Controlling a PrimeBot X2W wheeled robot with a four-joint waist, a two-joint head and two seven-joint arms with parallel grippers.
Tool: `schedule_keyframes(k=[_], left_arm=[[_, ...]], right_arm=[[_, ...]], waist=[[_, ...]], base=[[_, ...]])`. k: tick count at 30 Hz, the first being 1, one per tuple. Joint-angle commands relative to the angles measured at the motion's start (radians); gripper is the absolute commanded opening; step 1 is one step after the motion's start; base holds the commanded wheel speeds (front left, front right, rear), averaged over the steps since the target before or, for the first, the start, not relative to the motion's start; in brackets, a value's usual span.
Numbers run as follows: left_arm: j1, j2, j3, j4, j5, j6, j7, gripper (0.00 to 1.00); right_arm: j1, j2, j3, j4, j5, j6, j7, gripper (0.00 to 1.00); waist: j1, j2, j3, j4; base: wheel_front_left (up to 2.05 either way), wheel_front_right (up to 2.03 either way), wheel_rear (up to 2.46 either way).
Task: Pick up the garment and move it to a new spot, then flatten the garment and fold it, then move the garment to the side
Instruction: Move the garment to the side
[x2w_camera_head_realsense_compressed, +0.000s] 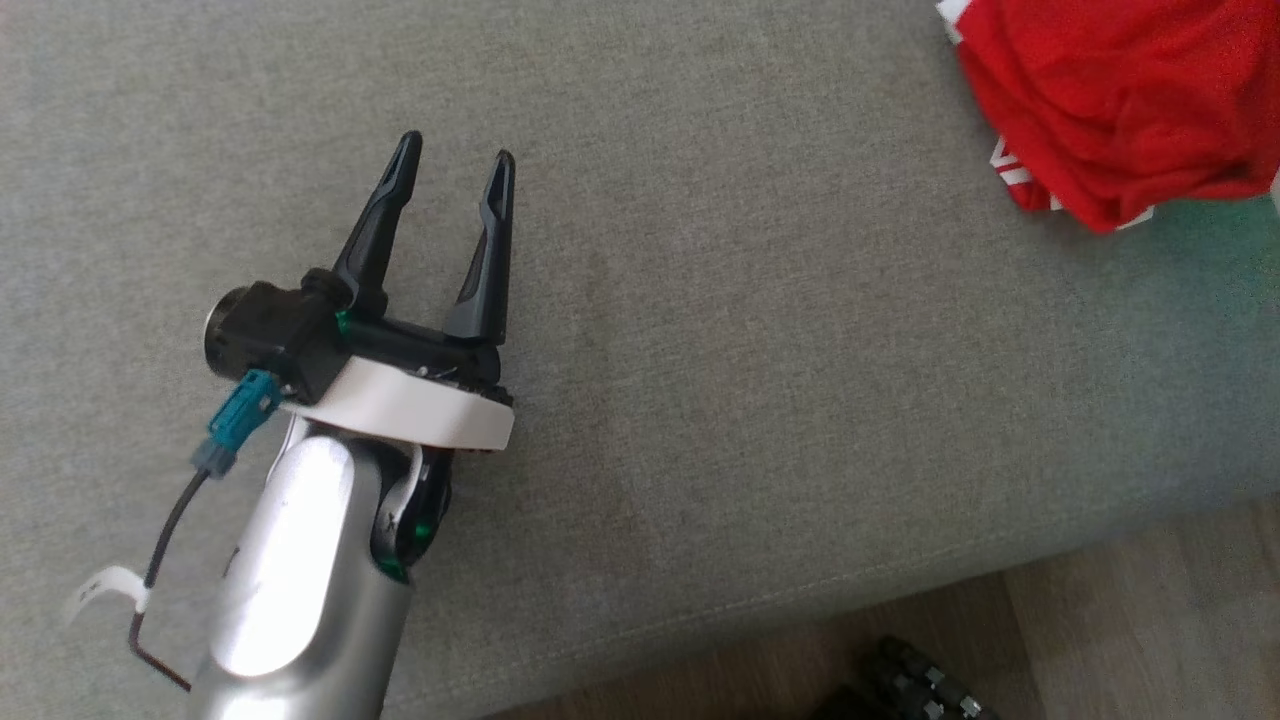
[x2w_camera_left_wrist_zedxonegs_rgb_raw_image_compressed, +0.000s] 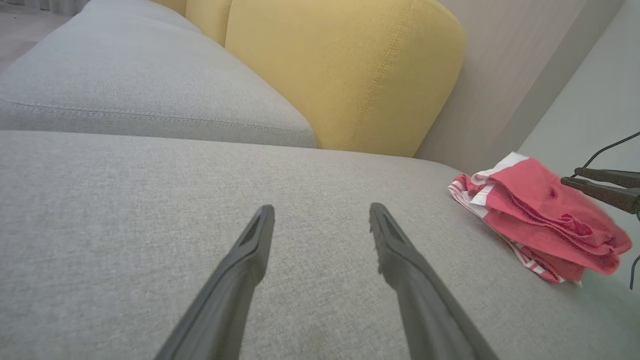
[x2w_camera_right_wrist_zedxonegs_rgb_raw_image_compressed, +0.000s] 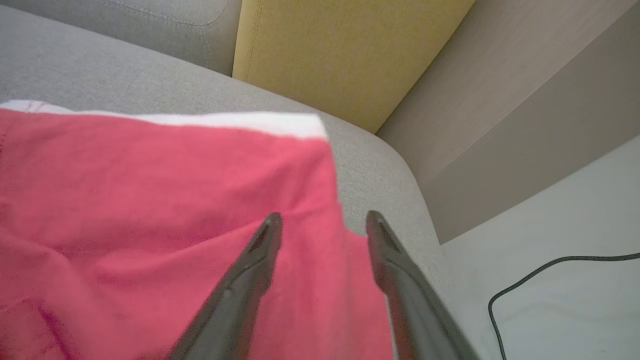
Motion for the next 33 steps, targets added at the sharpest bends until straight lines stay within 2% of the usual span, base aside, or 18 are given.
schedule_keyframes(k=[1, 6, 11, 20, 27, 33], left_arm=[[-0.021, 0.008, 0.024, -0.03, -0.007, -0.007, -0.005, 1.0], [-0.005, 0.008, 0.025, -0.026, -0.027, 0.001, -0.005, 1.0], [0.021, 0.008, 0.03, -0.032, -0.053, 0.015, -0.005, 1.0], [0.105, 0.008, 0.074, -0.052, -0.089, 0.052, -0.005, 1.0], [0.191, 0.008, 0.106, -0.047, -0.094, 0.075, -0.005, 1.0], [0.249, 0.008, 0.109, -0.024, -0.095, 0.086, -0.005, 1.0]], right_arm=[[0.024, -0.014, -0.014, -0.035, 0.004, -0.001, 0.009, 1.0], [0.046, 0.005, -0.026, -0.086, 0.002, -0.001, 0.03, 1.0], [0.072, 0.058, -0.043, -0.165, 0.009, -0.001, 0.023, 1.0], [0.228, 0.259, -0.098, -0.33, 0.045, -0.001, -0.115, 1.0], [0.412, 0.413, -0.114, -0.366, 0.033, -0.001, -0.219, 1.0], [0.512, 0.474, -0.141, -0.366, 0.025, -0.001, -0.261, 1.0]], waist=[[-0.0001, 0.0, -0.014, 0.006], [-0.0001, 0.0, -0.06, 0.021], [-0.0001, 0.0, -0.131, 0.049], [-0.0001, 0.0, -0.271, 0.125], [-0.0001, 0.0, -0.358, 0.189], [-0.0001, 0.0, -0.402, 0.218]], base=[[0.0, 0.0, 0.0], [0.0, 0.0, 0.0], [0.0, 0.0, 0.0], [0.0, 0.0, 0.0], [0.0, 0.0, 0.0], [0.0, 0.0, 0.0]])
